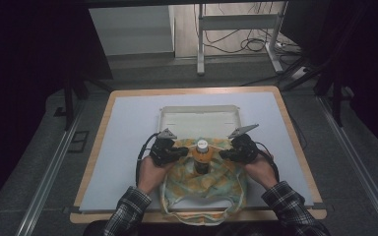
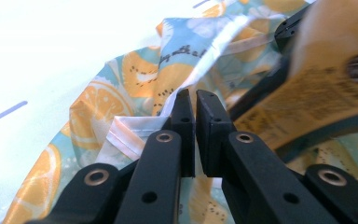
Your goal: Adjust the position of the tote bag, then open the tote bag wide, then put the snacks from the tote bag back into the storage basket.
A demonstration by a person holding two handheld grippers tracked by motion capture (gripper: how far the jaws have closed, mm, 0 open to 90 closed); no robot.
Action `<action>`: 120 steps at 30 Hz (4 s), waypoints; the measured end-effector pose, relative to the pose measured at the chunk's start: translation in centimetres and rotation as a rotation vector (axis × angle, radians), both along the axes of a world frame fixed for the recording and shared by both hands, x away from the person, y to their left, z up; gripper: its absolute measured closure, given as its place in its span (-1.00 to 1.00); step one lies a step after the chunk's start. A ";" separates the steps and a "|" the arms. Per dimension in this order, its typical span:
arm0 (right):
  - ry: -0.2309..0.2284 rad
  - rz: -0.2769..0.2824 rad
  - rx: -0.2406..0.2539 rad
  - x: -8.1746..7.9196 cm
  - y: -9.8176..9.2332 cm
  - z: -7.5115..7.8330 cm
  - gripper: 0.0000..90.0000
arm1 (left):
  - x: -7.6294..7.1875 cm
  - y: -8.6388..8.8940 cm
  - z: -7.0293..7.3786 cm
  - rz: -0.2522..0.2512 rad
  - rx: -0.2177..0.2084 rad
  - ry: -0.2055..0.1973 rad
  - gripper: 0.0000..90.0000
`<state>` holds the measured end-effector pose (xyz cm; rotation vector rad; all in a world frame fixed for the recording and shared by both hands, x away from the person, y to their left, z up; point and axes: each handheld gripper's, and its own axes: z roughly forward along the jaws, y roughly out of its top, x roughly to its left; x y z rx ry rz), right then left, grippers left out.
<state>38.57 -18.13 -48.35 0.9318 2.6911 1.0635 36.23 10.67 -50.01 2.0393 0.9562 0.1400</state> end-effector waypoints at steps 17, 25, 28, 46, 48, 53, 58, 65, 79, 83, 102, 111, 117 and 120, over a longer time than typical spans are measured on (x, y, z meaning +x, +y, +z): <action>0.013 -0.041 -0.037 0.9 -0.4 -3.0 0.97 | 1.2 -0.1 -3.3 0.003 0.049 0.034 0.92; 0.002 -0.044 -0.041 1.0 -0.6 -3.5 0.98 | 1.4 0.0 -4.2 0.003 0.041 0.030 0.92; -0.010 -0.045 -0.048 0.9 -0.5 -3.5 0.98 | 1.4 0.3 -4.5 0.005 0.018 0.025 0.93; -0.023 -0.033 -0.045 0.6 -0.6 -3.3 0.94 | 0.6 -0.1 -4.4 -0.017 0.032 -0.021 0.79; -0.021 -0.028 -0.030 0.5 -0.6 -2.9 0.90 | 0.5 -0.2 -4.1 -0.021 0.033 -0.035 0.81; -0.029 -0.016 0.001 0.0 -0.9 -2.2 0.87 | -0.1 0.1 -2.7 -0.020 0.018 -0.066 0.79; -0.037 0.001 0.023 -0.5 -0.9 -1.6 0.82 | -0.8 0.4 -1.6 -0.031 0.011 -0.091 0.72; -0.059 0.021 0.027 -1.3 -0.9 -0.7 0.72 | -1.9 0.5 -0.5 -0.044 0.002 -0.111 0.61; -0.079 0.056 0.019 -2.9 -1.0 0.5 0.47 | -4.3 1.4 0.9 -0.039 -0.034 -0.140 0.41; -0.089 0.051 0.011 -3.4 -1.1 0.8 0.31 | -4.9 1.5 1.0 -0.035 -0.038 -0.142 0.27; -0.120 0.055 0.061 -4.8 -1.2 1.5 -0.23 | -7.1 2.8 1.2 0.018 -0.052 -0.162 -0.31; -0.132 0.060 0.075 -5.0 -1.0 1.7 -0.37 | -7.8 3.1 0.8 0.029 -0.061 -0.161 -0.48; -0.140 0.065 0.086 -5.1 -0.9 1.9 -0.48 | -8.8 3.6 0.6 0.034 -0.061 -0.160 -0.56; -0.145 0.054 0.104 -5.1 -0.8 2.0 -0.54 | -9.2 3.9 0.4 0.040 -0.064 -0.160 -0.61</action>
